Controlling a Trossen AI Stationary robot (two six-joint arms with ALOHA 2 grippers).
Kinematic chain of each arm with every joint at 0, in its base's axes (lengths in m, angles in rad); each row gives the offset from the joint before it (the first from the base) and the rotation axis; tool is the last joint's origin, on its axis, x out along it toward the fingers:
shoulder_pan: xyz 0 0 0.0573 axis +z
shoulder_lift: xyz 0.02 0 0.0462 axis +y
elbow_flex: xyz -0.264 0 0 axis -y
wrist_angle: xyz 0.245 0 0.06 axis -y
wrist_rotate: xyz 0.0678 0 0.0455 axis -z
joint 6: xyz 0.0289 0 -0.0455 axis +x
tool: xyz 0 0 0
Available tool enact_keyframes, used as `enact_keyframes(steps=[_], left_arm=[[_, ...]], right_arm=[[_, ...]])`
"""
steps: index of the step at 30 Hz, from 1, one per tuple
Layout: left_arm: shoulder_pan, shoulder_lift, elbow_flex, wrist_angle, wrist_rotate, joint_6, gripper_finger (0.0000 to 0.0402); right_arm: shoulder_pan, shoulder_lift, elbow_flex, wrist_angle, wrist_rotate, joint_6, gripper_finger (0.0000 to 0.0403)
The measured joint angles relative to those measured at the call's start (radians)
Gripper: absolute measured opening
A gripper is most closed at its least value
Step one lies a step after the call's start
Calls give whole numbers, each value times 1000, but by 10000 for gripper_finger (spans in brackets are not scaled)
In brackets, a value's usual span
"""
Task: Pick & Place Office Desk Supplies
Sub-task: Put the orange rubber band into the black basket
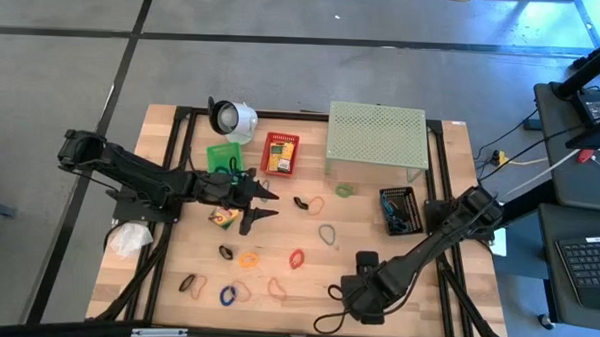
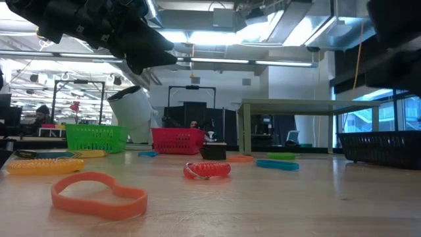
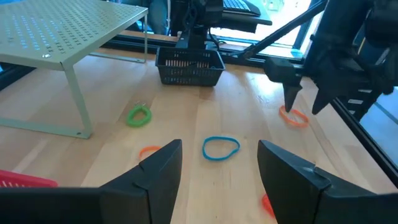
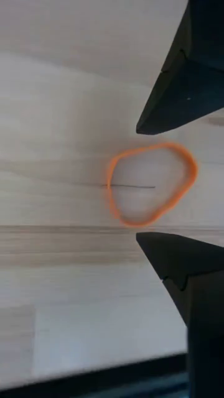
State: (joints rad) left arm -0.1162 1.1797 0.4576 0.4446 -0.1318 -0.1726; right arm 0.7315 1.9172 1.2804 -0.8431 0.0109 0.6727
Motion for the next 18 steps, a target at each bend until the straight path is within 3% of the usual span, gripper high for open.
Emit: enact_keyframes(steps=[5,13,18], left_arm=[[0,0,0,1,0,-8,203],[0,0,0,5,0,-8,203],[-1,0,0,5,0,-8,203]], right_arm=[[0,53,0,-3,41,-3,272],[3,81,4,5,-14,23,271],[6,82,4,14,22,23,233]])
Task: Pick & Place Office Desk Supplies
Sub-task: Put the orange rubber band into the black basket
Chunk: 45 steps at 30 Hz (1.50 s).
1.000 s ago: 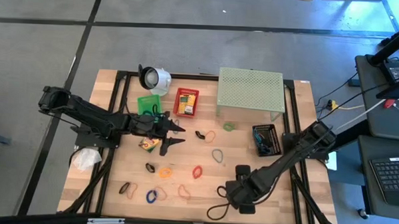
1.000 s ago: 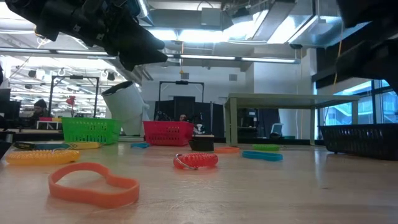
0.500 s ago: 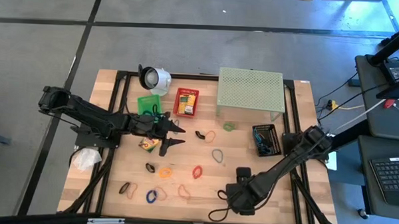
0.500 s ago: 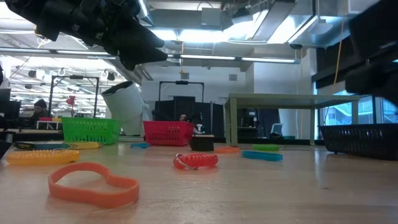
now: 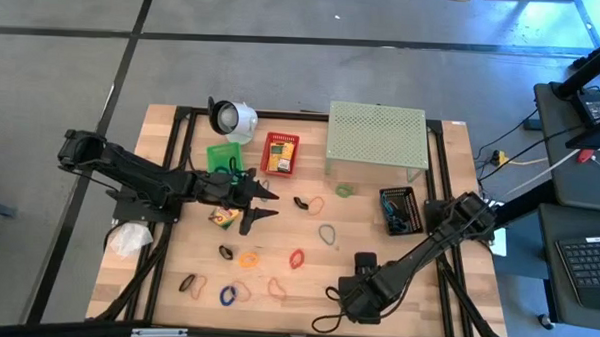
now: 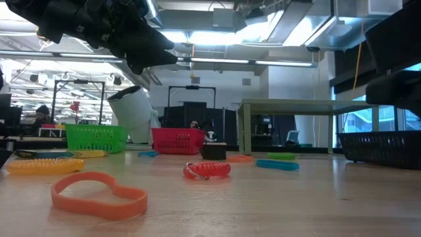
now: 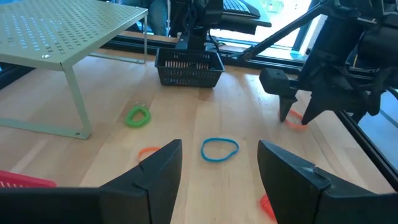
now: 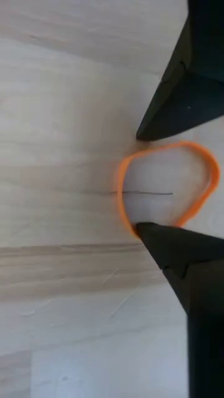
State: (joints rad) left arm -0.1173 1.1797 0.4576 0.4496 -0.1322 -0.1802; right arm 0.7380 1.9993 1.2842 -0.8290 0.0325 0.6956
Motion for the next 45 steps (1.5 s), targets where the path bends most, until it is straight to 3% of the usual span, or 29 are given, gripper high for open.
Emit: enact_keyframes(steps=[12,14,29,45], left_arm=[[0,0,0,0,0,0,203],[0,0,0,0,0,0,203],[0,0,0,1,-1,0,203],[0,0,0,3,0,0,203]], right_arm=[[-7,3,0,18,18,3,25],[-7,3,0,18,23,3,8],[-16,-35,-9,-15,59,8,1],[-43,-196,-6,-162,123,44,0]])
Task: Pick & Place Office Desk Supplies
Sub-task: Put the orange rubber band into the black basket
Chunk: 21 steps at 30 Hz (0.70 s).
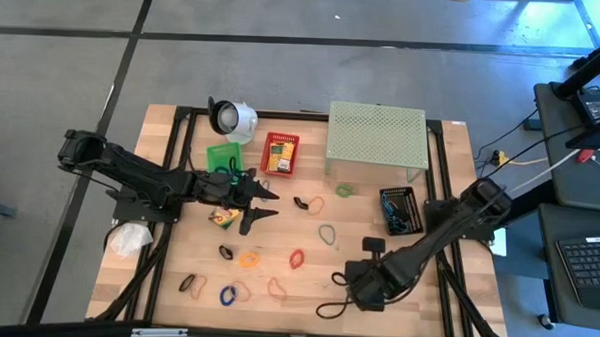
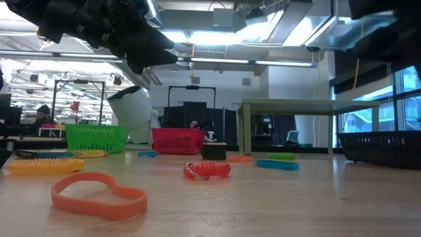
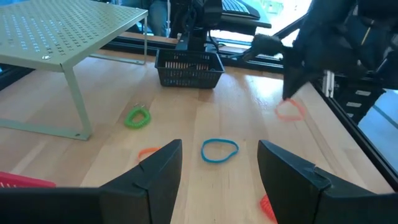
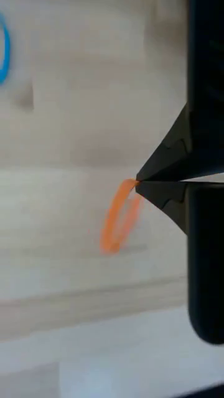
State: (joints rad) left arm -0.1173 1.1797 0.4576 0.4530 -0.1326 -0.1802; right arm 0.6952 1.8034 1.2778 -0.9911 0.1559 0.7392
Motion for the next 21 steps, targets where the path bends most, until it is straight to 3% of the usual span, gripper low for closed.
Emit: enact_keyframes(steps=[10,21], left_arm=[[0,0,0,0,0,0,203],[0,0,0,0,0,1,203]], right_arm=[[-8,-170,2,-235,162,162,0],[-54,-401,2,-488,287,470,0]])
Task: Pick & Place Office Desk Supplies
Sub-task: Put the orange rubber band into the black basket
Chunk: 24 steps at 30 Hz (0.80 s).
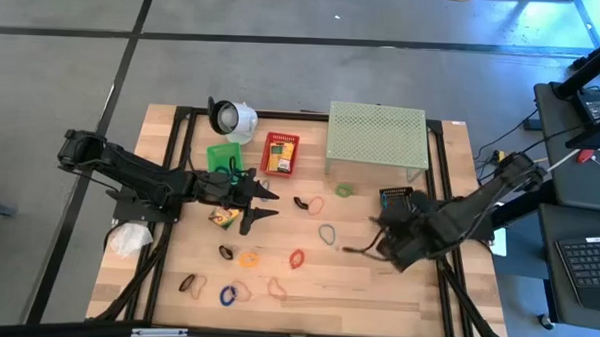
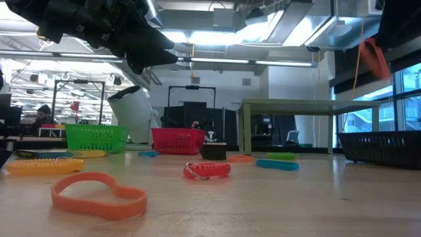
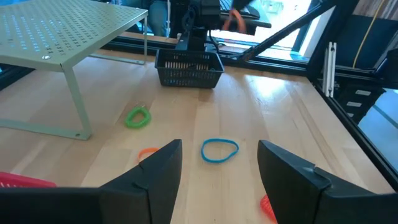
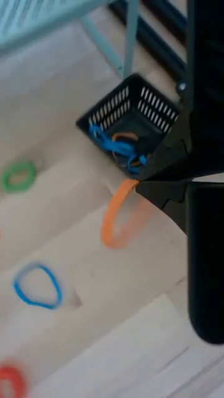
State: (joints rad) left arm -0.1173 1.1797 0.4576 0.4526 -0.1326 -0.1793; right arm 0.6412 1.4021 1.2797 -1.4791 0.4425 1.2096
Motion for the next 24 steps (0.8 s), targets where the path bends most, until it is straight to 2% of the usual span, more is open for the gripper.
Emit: enact_keyframes(steps=[8,17,24], left_arm=[[0,0,0,0,0,1,203],[0,0,0,0,0,1,203],[0,0,0,0,0,2,203]], right_arm=[[-46,-166,1,-94,38,164,0],[-134,-291,0,-92,64,175,0],[-189,-370,-144,-91,-20,242,0]])
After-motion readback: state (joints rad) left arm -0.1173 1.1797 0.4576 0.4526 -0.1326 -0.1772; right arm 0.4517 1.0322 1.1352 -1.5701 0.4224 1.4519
